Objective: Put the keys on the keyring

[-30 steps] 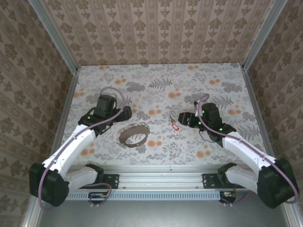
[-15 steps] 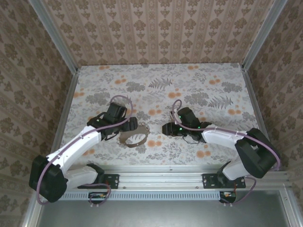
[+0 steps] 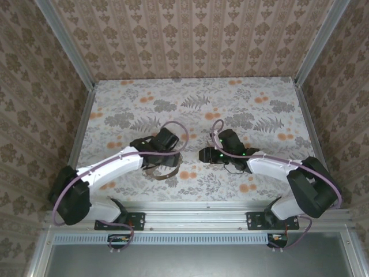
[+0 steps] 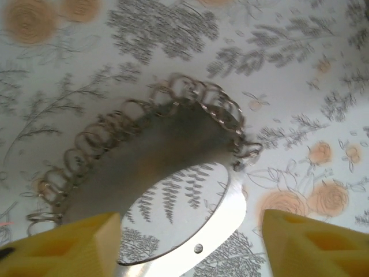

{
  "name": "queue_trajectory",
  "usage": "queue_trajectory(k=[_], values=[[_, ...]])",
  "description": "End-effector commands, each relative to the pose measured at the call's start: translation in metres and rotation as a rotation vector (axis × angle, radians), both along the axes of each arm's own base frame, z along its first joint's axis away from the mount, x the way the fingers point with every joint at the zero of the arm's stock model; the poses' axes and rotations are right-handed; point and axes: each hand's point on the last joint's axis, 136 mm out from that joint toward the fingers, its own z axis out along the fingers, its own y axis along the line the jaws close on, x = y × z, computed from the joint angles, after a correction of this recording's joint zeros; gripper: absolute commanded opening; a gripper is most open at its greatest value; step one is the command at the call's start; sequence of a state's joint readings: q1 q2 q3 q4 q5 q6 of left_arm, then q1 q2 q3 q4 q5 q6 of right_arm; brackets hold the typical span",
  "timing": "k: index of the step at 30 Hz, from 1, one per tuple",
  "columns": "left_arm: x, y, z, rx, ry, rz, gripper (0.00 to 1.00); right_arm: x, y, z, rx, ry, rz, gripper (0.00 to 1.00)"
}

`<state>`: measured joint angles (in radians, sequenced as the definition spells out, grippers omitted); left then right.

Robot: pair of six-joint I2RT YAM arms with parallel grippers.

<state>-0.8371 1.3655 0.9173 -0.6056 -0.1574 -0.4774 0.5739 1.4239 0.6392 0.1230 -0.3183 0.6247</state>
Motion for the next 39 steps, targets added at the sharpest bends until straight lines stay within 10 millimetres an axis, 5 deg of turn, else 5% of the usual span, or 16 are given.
queue_trajectory(k=[1,13,20,39], values=[[-0.002,-0.002,-0.005,0.052,0.011,-0.067,0.54,-0.001,-0.021,0.001,-0.021,-0.005,-0.046,0.45],[-0.011,-0.034,-0.041,0.020,0.135,-0.215,0.41,0.007,-0.028,0.006,-0.013,-0.014,-0.070,0.45],[-0.004,-0.047,-0.045,-0.004,0.118,-0.245,0.40,0.006,-0.029,0.004,-0.013,-0.010,-0.075,0.45],[-0.004,-0.053,-0.065,0.003,0.152,-0.262,0.32,0.008,-0.030,0.006,-0.018,-0.019,-0.081,0.46]])
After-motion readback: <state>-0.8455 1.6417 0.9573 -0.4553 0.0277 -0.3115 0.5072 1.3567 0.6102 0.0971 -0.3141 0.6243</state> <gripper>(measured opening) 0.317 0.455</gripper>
